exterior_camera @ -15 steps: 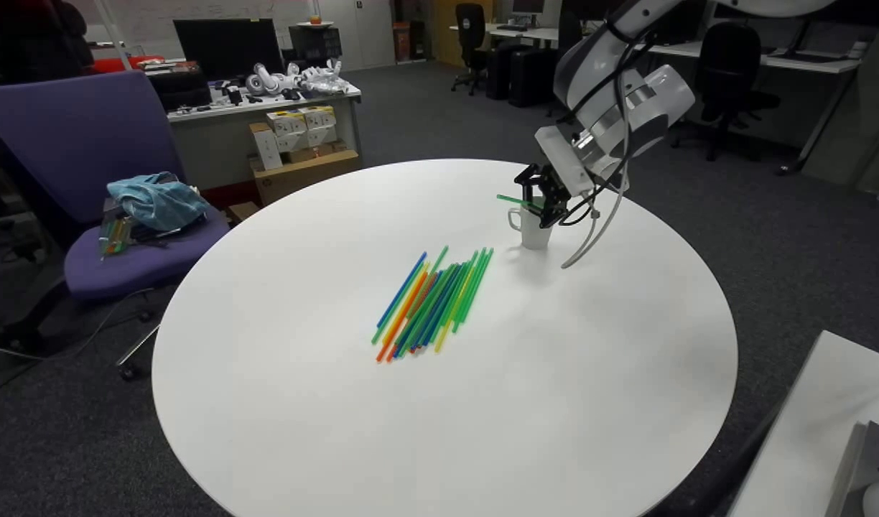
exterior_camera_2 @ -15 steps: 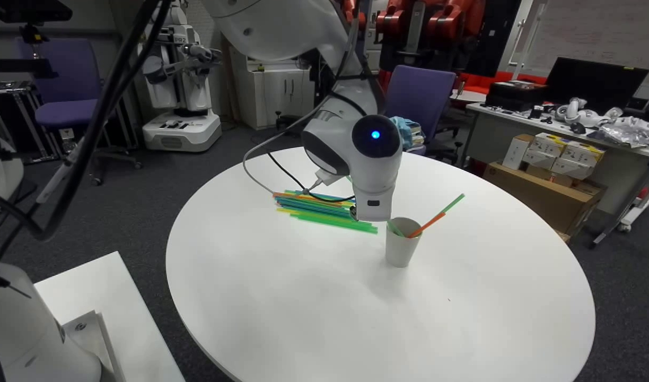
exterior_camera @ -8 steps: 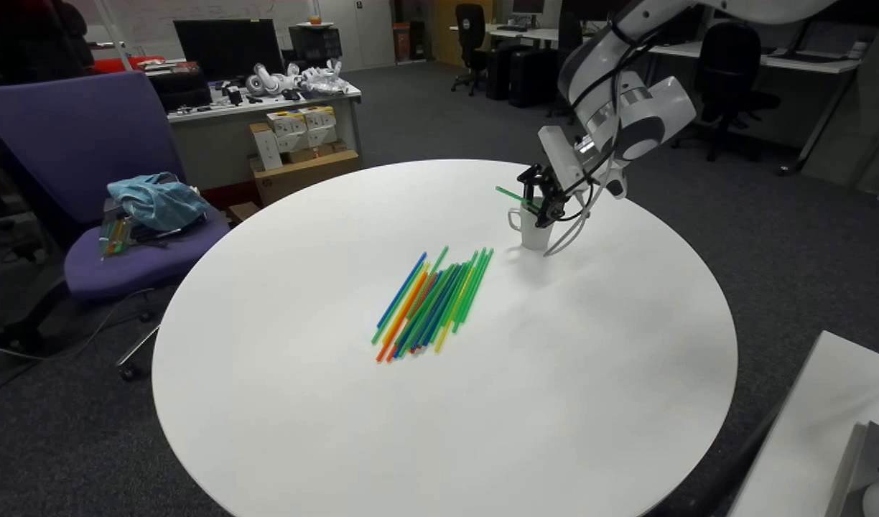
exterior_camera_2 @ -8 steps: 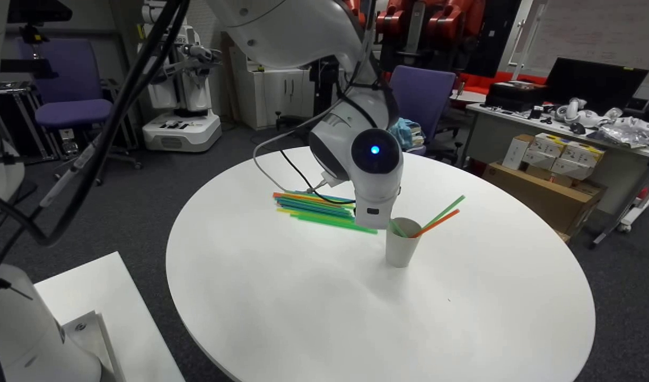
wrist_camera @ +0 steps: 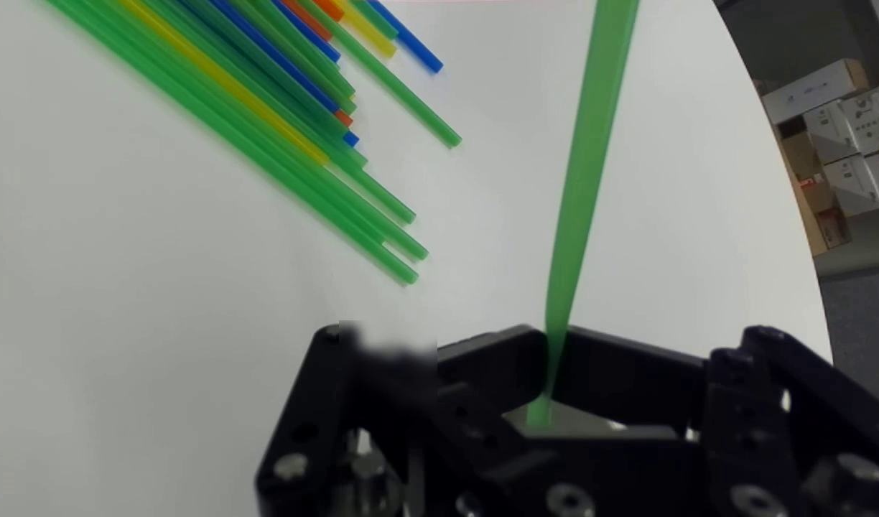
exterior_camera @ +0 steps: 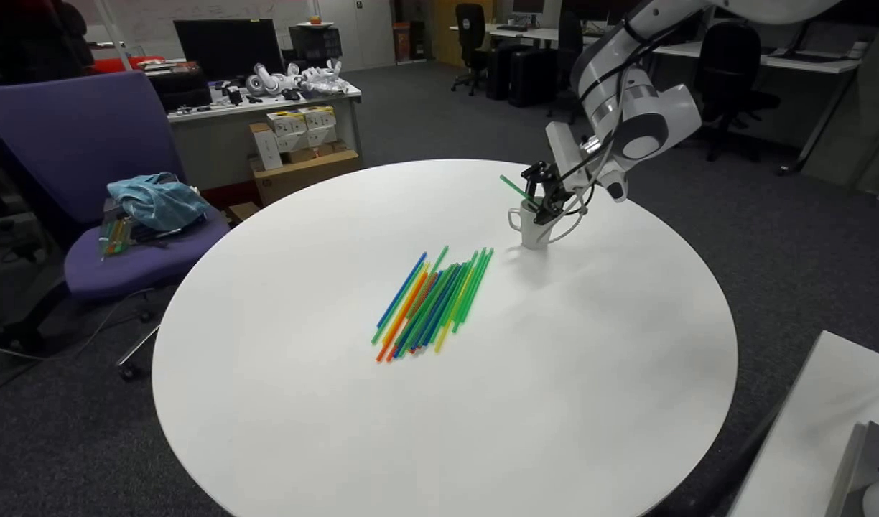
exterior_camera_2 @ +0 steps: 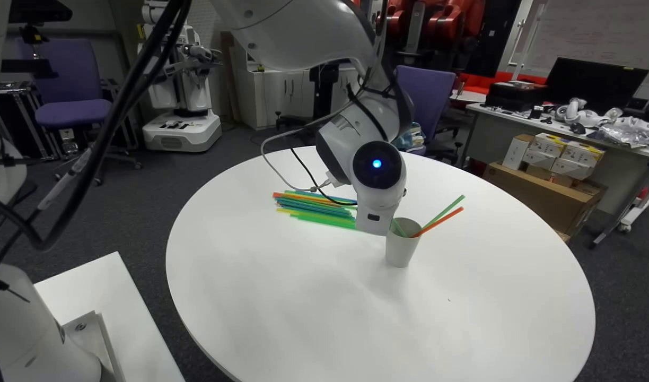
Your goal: Put one green straw in the mug.
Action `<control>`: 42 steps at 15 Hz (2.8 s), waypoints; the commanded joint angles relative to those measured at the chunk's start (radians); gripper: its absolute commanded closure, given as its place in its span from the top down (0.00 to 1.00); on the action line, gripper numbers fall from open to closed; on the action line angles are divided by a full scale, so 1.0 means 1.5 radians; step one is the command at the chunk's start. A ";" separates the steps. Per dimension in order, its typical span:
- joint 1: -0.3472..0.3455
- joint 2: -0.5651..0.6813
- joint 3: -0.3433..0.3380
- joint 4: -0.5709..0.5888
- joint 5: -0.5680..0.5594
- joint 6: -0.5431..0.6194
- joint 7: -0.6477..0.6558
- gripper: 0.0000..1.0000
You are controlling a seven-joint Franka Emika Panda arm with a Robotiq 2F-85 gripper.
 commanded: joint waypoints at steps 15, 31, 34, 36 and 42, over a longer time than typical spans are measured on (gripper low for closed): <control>0.009 -0.040 0.004 -0.015 0.035 0.051 -0.117 1.00; 0.396 -0.269 -0.259 -0.298 -0.735 0.109 0.308 1.00; 0.514 -0.252 -0.411 -0.288 -0.915 0.030 0.388 1.00; 0.467 -0.284 -0.355 -0.267 -0.990 -0.072 0.376 1.00; 0.427 -0.299 -0.284 -0.209 -0.952 -0.204 0.153 1.00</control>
